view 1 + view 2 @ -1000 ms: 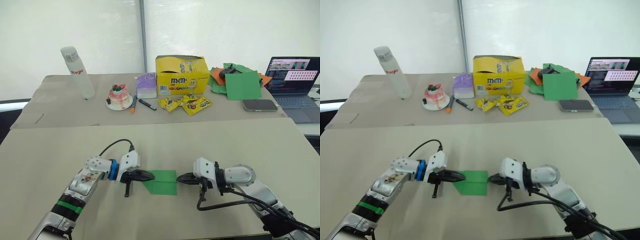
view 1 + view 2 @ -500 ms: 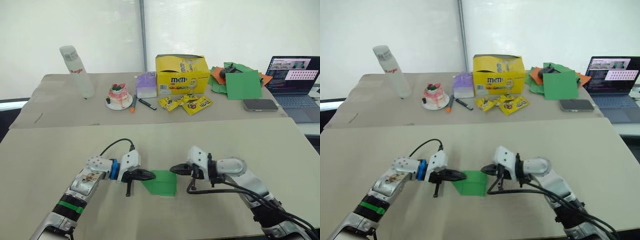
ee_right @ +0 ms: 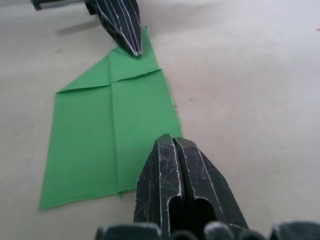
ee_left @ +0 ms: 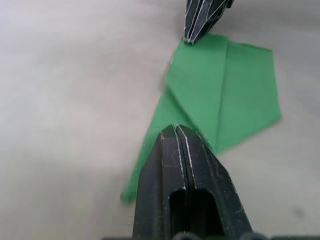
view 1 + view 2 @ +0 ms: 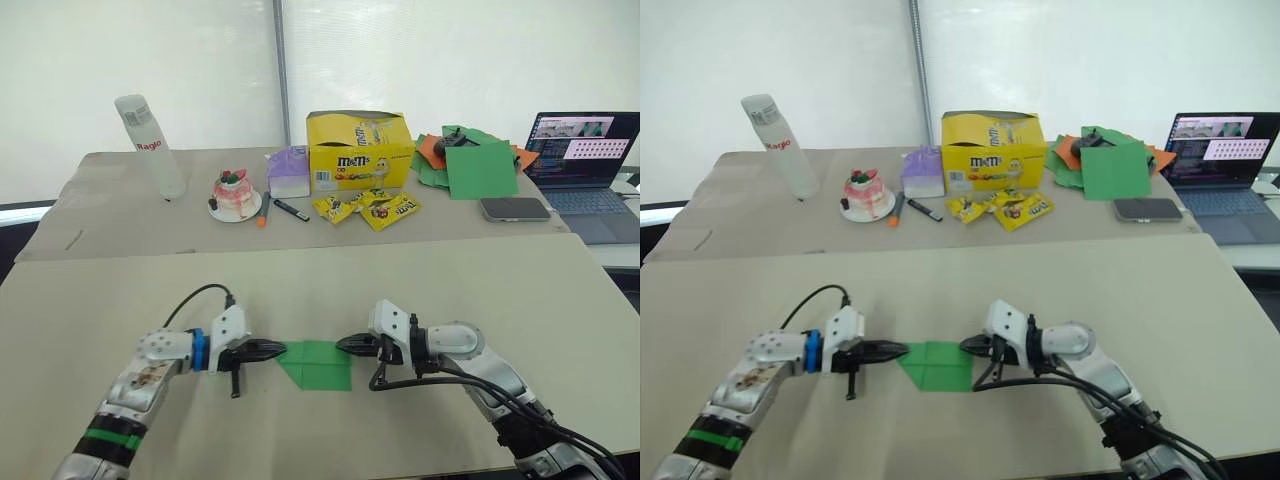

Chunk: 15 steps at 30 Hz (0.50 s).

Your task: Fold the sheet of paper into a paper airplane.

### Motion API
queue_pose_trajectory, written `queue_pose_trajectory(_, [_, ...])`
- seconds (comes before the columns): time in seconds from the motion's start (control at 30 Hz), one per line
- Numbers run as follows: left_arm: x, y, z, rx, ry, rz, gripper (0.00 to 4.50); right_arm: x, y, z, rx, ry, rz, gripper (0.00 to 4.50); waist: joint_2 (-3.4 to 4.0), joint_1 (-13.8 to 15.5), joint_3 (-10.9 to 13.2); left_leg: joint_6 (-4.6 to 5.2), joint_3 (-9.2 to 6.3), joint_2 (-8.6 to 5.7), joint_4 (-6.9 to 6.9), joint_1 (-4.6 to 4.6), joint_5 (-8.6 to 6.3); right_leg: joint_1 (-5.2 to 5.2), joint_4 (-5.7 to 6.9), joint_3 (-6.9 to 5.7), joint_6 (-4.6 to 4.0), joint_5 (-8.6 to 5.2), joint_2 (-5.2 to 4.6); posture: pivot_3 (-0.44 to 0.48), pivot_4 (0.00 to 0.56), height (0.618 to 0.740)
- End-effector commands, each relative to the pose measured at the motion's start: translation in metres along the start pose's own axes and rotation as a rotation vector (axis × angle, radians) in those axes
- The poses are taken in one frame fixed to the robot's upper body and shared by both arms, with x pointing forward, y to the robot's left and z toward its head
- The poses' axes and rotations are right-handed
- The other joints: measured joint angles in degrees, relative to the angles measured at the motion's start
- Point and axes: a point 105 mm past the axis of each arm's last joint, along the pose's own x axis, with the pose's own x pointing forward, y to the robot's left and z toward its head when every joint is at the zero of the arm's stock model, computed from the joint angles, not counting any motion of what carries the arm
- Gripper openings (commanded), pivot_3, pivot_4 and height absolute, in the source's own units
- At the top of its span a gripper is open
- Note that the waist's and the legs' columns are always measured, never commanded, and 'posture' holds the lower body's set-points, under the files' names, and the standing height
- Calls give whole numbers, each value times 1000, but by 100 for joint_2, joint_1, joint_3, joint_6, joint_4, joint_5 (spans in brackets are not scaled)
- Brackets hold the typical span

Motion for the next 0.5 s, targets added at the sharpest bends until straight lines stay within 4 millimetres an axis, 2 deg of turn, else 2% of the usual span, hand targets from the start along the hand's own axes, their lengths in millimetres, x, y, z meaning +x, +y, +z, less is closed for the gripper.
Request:
queue_pose_trajectory(0.03, [-12,4,2,-37,-24,51,0,-2,2,-21,33,82,5,42,0,8,0,1,0,0,0,0,0,0,0,0,0,0,0,0,150,740])
queue_pose_trajectory(0.17, [-13,9,18,-51,-97,81,0,1,3,-16,23,69,23,42,-3,7,3,3,0,-1,0,-1,-2,0,0,0,0,0,0,0,150,740])
queue_pose_trajectory(0.27, [-9,5,36,-47,-144,60,0,0,2,-5,-2,47,31,42,-4,2,4,3,0,0,0,-2,-2,0,1,1,0,0,-1,0,150,740])
queue_pose_trajectory(0.37, [-9,-9,52,-28,-122,-41,0,-8,-2,24,-18,-19,38,42,-7,-6,10,2,0,0,0,-17,-2,1,2,7,0,0,-2,0,150,740])
queue_pose_trajectory(0.5, [-18,-9,80,18,-111,-70,0,-25,-11,69,-44,-119,6,42,0,-16,20,-3,0,0,1,-58,2,-35,3,7,0,0,-3,0,150,740])
